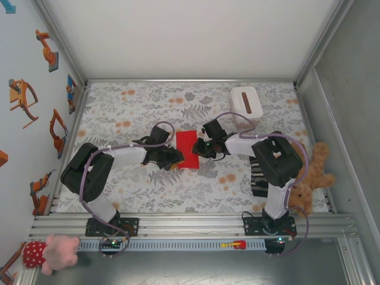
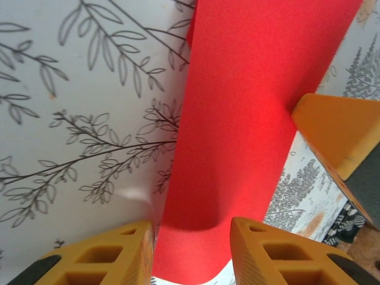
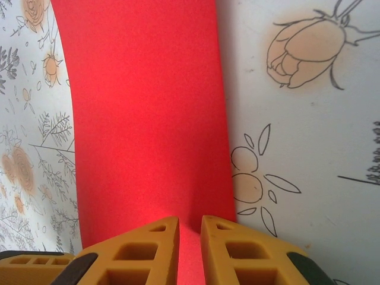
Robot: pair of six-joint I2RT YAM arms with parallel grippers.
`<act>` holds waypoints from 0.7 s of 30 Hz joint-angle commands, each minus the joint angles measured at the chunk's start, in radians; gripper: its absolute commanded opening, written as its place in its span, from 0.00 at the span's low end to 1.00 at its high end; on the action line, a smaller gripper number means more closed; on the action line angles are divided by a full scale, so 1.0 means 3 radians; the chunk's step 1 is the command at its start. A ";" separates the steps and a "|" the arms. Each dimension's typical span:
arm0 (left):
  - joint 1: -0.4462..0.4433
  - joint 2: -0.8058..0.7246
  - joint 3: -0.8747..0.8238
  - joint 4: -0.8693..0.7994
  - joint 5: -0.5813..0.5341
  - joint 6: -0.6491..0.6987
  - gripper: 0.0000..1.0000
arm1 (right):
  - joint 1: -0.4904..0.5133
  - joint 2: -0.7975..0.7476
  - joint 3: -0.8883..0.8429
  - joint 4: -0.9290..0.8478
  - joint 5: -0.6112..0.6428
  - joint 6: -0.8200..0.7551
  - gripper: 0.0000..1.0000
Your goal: Fold a paper plane with a square sheet of paper (pick it up from the middle)
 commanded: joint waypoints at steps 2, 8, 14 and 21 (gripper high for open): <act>0.0013 -0.0110 0.0047 0.0091 0.0105 0.0102 0.39 | -0.0037 0.0130 -0.0117 -0.0128 0.0200 0.0024 0.18; 0.0080 -0.0013 0.0078 0.0204 0.0191 0.0104 0.40 | -0.0046 0.0127 -0.0128 -0.0117 0.0195 0.0025 0.18; 0.0184 0.0140 0.0219 0.0278 0.0255 0.0115 0.40 | -0.0043 0.0127 -0.0134 -0.0112 0.0191 0.0027 0.17; 0.0246 0.0297 0.0330 0.0251 0.0306 0.0167 0.38 | -0.0048 0.0107 -0.0142 -0.0109 0.0190 0.0024 0.18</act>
